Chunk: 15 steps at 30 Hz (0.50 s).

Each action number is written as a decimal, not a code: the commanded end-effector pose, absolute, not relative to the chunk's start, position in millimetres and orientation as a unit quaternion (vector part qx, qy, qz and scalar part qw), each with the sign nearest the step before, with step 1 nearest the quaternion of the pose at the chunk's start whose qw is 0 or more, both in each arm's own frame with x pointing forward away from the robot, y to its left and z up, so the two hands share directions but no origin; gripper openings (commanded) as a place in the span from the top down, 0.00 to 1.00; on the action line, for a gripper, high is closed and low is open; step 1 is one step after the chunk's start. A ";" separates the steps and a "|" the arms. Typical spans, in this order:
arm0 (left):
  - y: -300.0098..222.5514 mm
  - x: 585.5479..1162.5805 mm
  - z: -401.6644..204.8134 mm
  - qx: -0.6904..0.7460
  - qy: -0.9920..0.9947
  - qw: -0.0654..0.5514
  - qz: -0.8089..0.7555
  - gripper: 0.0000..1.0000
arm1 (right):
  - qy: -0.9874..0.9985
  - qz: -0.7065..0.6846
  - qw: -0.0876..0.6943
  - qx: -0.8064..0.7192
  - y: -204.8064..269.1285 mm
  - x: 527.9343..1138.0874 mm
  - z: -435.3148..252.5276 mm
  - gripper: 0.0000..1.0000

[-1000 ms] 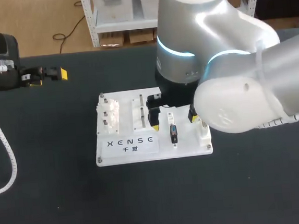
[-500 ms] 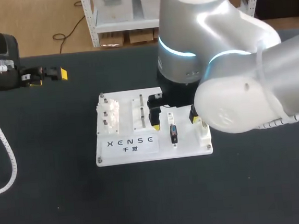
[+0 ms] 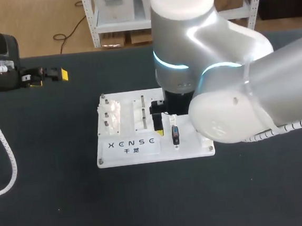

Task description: Insert the USB connector, Ethernet cable, and multi-pin plug into their matching sockets one by one.

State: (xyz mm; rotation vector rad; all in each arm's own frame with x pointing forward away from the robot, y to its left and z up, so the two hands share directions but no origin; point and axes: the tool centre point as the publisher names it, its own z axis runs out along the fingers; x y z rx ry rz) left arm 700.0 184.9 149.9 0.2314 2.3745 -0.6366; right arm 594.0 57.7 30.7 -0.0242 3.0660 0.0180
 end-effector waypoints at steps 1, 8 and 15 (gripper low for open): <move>184.9 700.0 149.9 0.088 0.908 0.330 -0.243 0.00 | 0.999 0.008 0.041 -0.003 57.7 590.8 27.3 0.53; 184.9 700.0 149.9 0.088 0.908 0.330 -0.243 0.00 | 0.999 0.006 0.038 0.004 58.2 588.9 22.0 1.00; 184.9 700.0 149.9 0.088 0.908 0.330 -0.243 0.00 | 0.999 -0.002 0.036 0.006 57.8 589.1 16.0 1.00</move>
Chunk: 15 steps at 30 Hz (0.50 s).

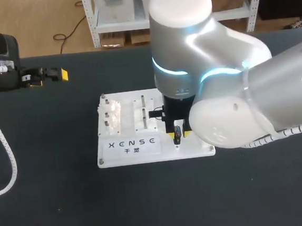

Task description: Insert the USB connector, Ethernet cable, and multi-pin plug into their matching sockets one by one.

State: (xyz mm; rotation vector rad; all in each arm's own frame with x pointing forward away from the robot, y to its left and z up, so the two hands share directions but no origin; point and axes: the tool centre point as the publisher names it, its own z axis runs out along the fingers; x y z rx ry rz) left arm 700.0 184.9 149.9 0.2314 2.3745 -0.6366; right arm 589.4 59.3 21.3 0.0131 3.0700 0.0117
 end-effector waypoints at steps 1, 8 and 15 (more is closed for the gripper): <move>184.9 700.0 149.9 0.088 0.908 0.330 -0.243 0.00 | 0.999 -0.004 0.036 0.005 57.8 589.4 15.1 1.00; 184.9 700.0 149.9 0.088 0.908 0.330 -0.243 0.00 | 0.999 -0.009 0.043 0.001 58.9 592.0 17.1 1.00; 184.9 700.0 149.9 0.088 0.908 0.330 -0.243 0.00 | 0.997 -0.006 0.080 -0.006 57.1 591.0 44.3 1.00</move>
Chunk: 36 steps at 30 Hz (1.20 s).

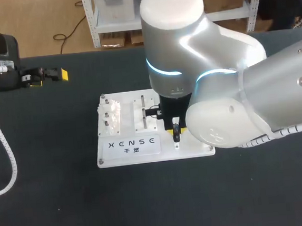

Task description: Insert the USB connector, Ethernet cable, and multi-pin plug into their matching sockets one by one.

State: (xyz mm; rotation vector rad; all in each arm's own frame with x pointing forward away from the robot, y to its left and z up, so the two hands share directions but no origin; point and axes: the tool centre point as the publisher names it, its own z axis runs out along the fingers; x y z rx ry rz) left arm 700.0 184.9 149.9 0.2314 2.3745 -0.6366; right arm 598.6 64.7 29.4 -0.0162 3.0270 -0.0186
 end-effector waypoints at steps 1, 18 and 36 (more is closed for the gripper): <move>184.9 700.0 149.9 0.088 0.908 0.330 -0.243 0.00 | 0.996 -0.007 0.086 -0.008 55.9 590.1 49.6 1.00; 184.9 700.0 149.9 0.088 0.908 0.330 -0.243 0.00 | 0.987 -0.038 0.154 0.012 -1.2 576.3 100.9 1.00; 184.9 700.0 149.9 0.088 0.908 0.330 -0.243 0.00 | 0.986 -0.054 0.155 0.017 -4.8 590.3 78.2 1.00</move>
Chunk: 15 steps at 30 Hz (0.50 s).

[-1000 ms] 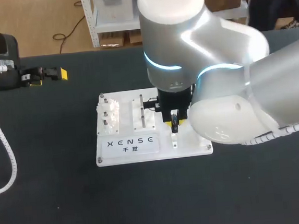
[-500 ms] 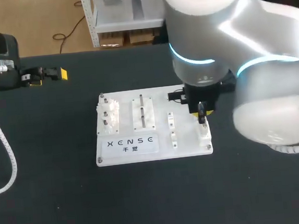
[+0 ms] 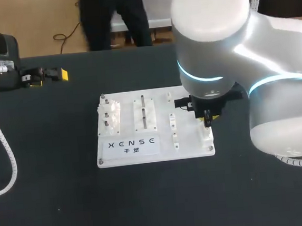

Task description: Insert the USB connector, Ethernet cable, and multi-pin plug into their matching sockets one by one.

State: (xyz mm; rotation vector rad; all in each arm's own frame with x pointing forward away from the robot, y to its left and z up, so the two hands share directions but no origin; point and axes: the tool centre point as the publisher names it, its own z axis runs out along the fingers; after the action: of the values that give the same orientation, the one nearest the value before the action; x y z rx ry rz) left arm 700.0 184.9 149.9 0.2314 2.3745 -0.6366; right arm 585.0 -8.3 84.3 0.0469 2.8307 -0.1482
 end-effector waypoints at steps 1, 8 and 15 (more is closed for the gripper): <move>184.9 700.0 149.9 0.088 0.908 0.330 -0.243 0.00 | 0.986 -0.056 0.155 0.016 -4.5 591.6 77.2 1.00; 184.9 700.0 149.9 0.088 0.908 0.330 -0.243 0.00 | 0.986 -0.061 0.153 0.015 -4.4 594.8 73.0 1.00; 184.9 700.0 149.9 0.088 0.908 0.330 -0.243 0.00 | 0.987 -0.064 0.150 0.013 -6.0 594.0 70.7 1.00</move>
State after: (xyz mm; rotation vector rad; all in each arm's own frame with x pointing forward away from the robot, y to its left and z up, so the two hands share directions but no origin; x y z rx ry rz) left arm 700.0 184.9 149.9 0.2314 2.3745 -0.6366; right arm 594.7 -5.8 71.7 0.0366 2.8343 -0.1824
